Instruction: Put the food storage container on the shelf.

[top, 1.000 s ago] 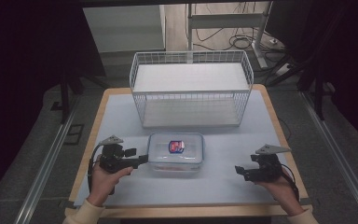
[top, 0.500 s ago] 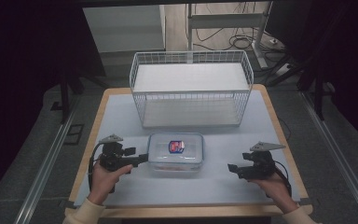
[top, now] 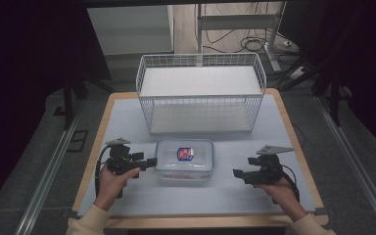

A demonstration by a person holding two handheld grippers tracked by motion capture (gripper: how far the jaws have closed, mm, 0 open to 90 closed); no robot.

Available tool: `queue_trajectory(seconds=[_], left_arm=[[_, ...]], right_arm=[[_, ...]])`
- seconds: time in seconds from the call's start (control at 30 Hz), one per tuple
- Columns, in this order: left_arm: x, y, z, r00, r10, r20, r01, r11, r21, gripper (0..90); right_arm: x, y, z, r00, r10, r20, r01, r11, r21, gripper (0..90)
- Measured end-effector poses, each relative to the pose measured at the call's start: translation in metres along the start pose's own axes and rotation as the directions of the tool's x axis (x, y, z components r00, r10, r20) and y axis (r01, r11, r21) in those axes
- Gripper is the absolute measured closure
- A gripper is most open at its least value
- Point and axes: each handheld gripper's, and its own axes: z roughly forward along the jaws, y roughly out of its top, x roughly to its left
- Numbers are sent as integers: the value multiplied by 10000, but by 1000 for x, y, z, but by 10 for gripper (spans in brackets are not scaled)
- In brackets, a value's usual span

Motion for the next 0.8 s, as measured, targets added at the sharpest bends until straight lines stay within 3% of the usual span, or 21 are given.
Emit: queue_trajectory(seconds=[0.1,0.23,0.43,0.57,0.8], left_arm=[[4,3,3,10000,-51,75,50,9999,91,204],[12,7,11,9974,-492,532,485,9987,140,190],[16,8,24,9934,-760,856,720,9962,494,184],[17,9,34,9867,-978,1299,884,9932,761,182],[21,10,47,9778,-1321,1627,1139,9866,1166,180]], right_arm=[[3,3,4,9999,-113,-23,113,9999,25,146],[7,7,8,9999,-116,-107,116,9999,38,144],[10,16,16,9995,-8,-301,9,10000,39,140],[12,22,22,9984,169,-541,-169,9999,4,132],[16,32,37,9919,527,-1158,-516,9986,128,109]])
